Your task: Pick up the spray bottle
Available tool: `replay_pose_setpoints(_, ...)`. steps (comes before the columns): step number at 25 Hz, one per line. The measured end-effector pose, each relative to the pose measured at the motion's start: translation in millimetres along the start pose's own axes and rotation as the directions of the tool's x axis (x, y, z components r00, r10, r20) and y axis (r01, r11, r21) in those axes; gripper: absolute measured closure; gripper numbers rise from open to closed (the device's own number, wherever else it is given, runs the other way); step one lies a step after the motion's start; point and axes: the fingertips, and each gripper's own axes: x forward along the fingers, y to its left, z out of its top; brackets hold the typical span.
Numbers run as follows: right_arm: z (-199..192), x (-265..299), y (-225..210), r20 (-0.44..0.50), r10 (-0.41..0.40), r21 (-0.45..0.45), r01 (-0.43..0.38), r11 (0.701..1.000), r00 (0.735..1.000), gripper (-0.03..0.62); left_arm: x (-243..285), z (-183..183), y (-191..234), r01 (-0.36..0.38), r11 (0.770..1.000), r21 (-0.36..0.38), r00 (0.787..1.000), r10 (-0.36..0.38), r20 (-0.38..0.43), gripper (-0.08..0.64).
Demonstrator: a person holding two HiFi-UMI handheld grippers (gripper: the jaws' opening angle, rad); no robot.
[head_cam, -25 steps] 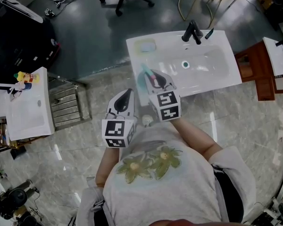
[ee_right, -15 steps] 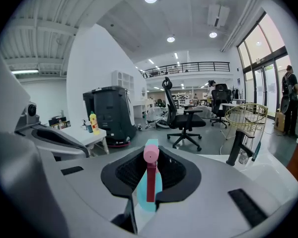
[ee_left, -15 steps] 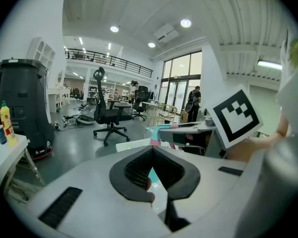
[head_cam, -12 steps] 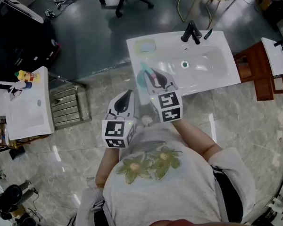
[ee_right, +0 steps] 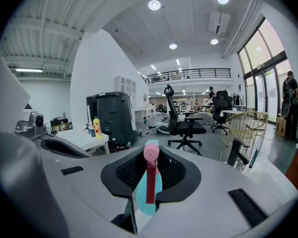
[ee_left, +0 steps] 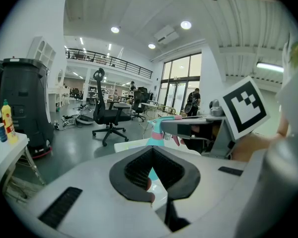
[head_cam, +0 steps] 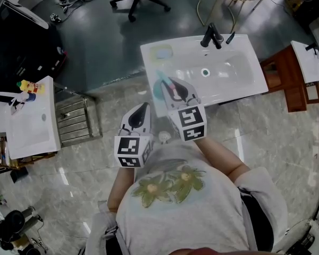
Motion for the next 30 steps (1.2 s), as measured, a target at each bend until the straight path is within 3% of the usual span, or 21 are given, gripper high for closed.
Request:
replay_pose_setpoints(17,32,-38,6,0.115,0.011,0.025,-0.014,1.0,0.993,0.521,-4,-5,-13,0.022,1.0,0.004,1.0,-0.022,-0.007,0.554)
replay_pose_setpoints(30,71,-65,15,0.262,0.029,0.017,-0.035,0.999,0.965,0.52,-11,-2,-9,0.018,1.0,-0.02,1.0,-0.018,0.007,0.554)
